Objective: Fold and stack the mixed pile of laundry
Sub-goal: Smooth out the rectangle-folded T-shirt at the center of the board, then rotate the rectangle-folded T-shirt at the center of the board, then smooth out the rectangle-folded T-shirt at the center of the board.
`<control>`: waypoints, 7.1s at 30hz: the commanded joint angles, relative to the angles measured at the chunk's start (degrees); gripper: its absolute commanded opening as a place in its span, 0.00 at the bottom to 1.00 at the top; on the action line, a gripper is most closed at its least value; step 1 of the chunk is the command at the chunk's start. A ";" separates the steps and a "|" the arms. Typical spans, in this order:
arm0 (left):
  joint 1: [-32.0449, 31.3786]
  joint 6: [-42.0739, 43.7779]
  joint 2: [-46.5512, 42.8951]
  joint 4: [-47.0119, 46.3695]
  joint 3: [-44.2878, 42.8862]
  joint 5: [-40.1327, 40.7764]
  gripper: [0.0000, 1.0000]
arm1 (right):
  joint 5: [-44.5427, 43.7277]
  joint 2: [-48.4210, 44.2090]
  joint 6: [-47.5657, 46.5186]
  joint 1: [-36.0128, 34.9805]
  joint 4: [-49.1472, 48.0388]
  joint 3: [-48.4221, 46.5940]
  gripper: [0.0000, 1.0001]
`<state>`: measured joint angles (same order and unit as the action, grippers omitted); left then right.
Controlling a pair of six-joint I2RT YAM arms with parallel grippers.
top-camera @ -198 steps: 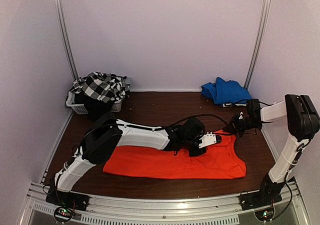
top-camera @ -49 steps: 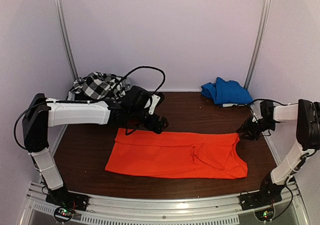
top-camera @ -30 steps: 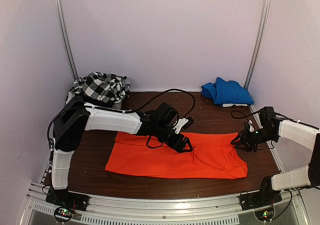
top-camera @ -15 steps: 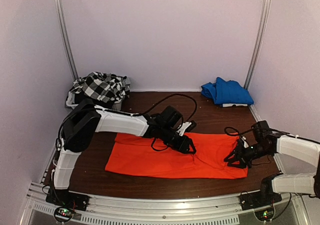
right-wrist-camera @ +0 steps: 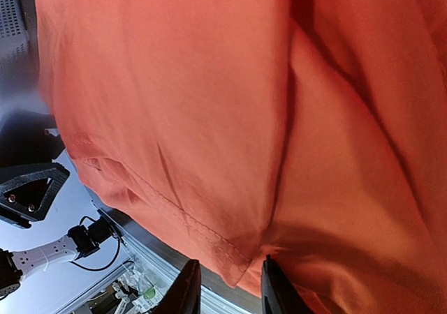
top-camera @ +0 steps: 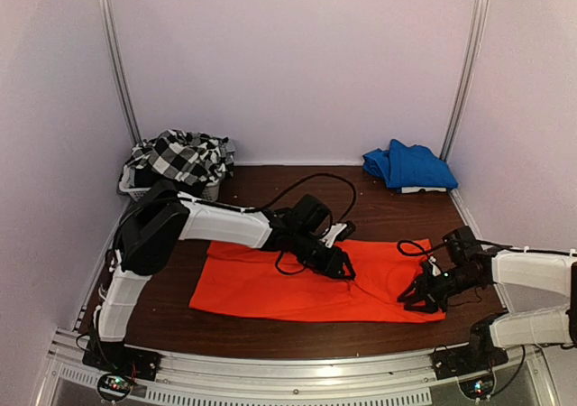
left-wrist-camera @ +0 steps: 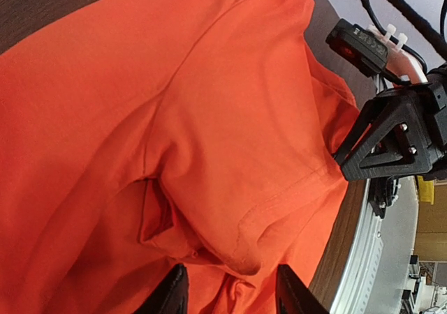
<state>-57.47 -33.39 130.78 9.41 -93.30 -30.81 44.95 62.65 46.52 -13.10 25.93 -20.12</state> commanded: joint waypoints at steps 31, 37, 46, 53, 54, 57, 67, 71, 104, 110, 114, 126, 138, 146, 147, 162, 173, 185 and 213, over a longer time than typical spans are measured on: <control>0.30 0.59 1.76 0.65 -3.28 -1.43 0.41 | -2.37 -5.09 9.13 -6.67 -4.36 1.30 0.00; 0.26 0.60 3.54 2.54 -5.28 -0.88 0.31 | -2.00 -5.00 9.75 -8.11 -5.21 0.72 0.00; 0.80 0.54 3.26 4.27 -7.68 -2.03 0.00 | -0.92 -5.32 9.82 -8.74 -4.70 -1.26 0.00; 3.35 0.24 2.77 8.82 -10.97 -3.94 0.00 | 0.18 -4.16 10.00 -9.67 -6.80 -0.44 0.00; 3.68 0.32 2.92 9.38 -11.02 -4.18 0.00 | 0.30 -3.50 9.99 -9.91 -7.19 -0.33 0.00; 3.95 0.84 3.73 10.44 -10.51 -5.57 0.00 | 0.81 -1.05 9.29 -10.60 -8.30 -0.10 0.00; 5.71 8.86 -5.12 15.57 -5.95 2.55 0.69 | -3.12 -3.24 -1.48 -10.92 8.85 -10.73 0.37; 10.67 10.69 -14.17 14.42 -0.35 10.24 0.97 | -9.26 -7.21 -4.07 -9.18 13.39 -18.32 0.62; 23.42 15.28 -12.39 30.72 17.16 31.96 0.98 | -31.20 49.45 -28.02 -1.00 11.34 -48.68 0.65; 23.90 10.09 -21.55 30.32 30.18 31.96 0.98 | -29.65 65.44 -34.29 -4.27 17.96 -76.96 0.64; 23.37 6.96 -27.22 29.90 39.40 29.31 0.98 | -25.14 77.48 -36.69 -8.15 20.90 -96.12 0.63; 19.95 9.36 -48.98 30.77 36.04 28.98 0.98 | -21.76 65.03 -30.52 -8.43 20.18 -101.22 0.69; 13.12 21.79 -27.36 32.36 18.37 29.93 0.98 | -17.84 49.15 -20.61 -10.21 8.68 -63.89 0.45; 11.51 22.57 -23.19 33.17 25.04 30.83 0.84 | -22.72 57.89 -21.98 -10.36 9.21 -66.66 0.38; 10.88 22.80 -23.42 33.14 26.25 30.81 0.82 | -23.25 59.37 -22.64 -10.34 9.55 -67.96 0.38; -4.20 18.42 -17.52 27.13 15.97 15.11 0.82 | -25.79 87.70 -34.87 -10.19 19.52 -115.09 0.34; 0.21 12.04 -28.54 22.12 19.52 18.51 0.88 | -12.22 59.79 -28.78 -10.63 9.19 -88.47 0.44; 6.14 5.56 -29.12 16.63 24.77 19.60 0.72 | -9.05 38.73 -17.26 -17.79 -1.78 -51.10 0.30; 7.64 0.79 -51.05 8.30 39.69 21.03 0.75 | -41.86 59.33 -13.25 -25.24 17.49 -77.02 0.32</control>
<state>-49.87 -32.69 82.35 18.83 -55.00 -11.42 8.58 120.14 35.14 -38.70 38.26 -92.55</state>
